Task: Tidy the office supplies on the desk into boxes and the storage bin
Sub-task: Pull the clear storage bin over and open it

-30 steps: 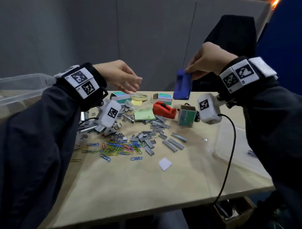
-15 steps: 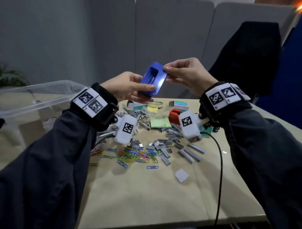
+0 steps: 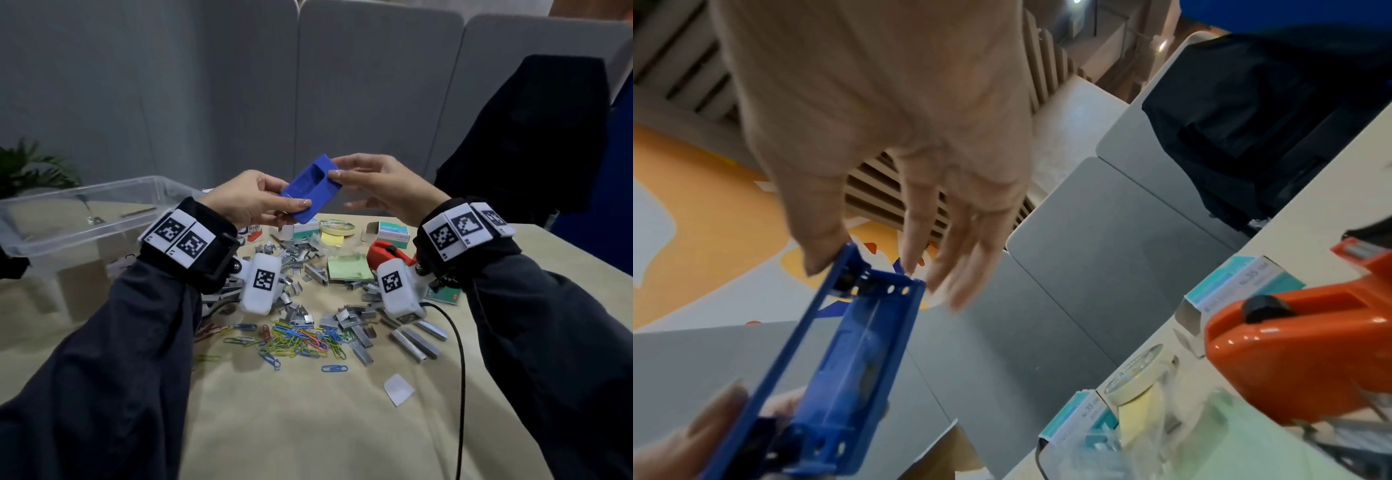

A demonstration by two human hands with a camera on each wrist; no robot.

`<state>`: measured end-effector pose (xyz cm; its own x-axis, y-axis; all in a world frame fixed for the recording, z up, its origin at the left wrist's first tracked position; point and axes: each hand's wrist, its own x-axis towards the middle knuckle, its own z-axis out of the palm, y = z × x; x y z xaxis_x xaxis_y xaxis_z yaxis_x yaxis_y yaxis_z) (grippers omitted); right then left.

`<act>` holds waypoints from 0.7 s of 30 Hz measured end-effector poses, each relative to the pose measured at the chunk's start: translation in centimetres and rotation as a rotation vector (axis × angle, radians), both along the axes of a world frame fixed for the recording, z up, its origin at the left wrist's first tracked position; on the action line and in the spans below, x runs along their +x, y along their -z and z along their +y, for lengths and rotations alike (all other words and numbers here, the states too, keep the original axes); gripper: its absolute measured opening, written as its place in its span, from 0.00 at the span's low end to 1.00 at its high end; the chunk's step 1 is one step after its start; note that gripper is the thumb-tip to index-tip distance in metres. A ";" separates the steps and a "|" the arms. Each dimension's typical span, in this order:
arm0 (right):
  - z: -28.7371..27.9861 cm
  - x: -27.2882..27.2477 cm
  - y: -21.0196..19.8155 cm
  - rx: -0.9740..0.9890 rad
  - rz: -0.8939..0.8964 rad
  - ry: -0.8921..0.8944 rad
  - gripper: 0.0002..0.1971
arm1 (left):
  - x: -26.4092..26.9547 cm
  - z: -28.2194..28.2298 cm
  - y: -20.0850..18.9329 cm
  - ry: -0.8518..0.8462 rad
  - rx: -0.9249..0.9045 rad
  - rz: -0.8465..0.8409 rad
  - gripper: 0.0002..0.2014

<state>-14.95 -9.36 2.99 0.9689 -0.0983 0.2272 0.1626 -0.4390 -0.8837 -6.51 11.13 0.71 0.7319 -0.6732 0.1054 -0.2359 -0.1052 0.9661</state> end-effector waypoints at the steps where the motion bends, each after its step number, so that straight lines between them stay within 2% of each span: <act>1: 0.2 0.1 0.2 0.007 0.017 -0.040 0.18 | 0.1 0.1 -0.1 -0.003 -0.002 0.007 0.21; 5: 1.1 0.8 0.6 0.062 -0.023 -0.088 0.17 | 0.8 1.0 -0.5 -0.082 -0.076 0.034 0.20; 10: 3.5 2.0 0.1 0.042 -0.113 -0.105 0.18 | 0.9 3.1 -1.0 -0.205 -0.101 -0.036 0.18; 16: 7.4 4.1 -0.7 -0.020 -0.236 -0.049 0.22 | 1.0 7.0 -1.9 -0.338 0.021 -0.130 0.19; 18: 8.5 4.6 -1.2 0.026 -0.247 -0.069 0.20 | 1.0 8.0 -2.4 -0.350 0.044 -0.168 0.19; 21: 9.2 4.8 -1.5 0.107 -0.244 -0.115 0.19 | 1.2 8.5 -2.9 -0.398 -0.033 -0.207 0.19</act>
<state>-10.15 -0.15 4.48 0.8929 -0.0269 0.4494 0.4196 -0.3122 -0.8523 -5.35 19.61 3.66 0.8943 -0.3375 0.2937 -0.3722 -0.1969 0.9070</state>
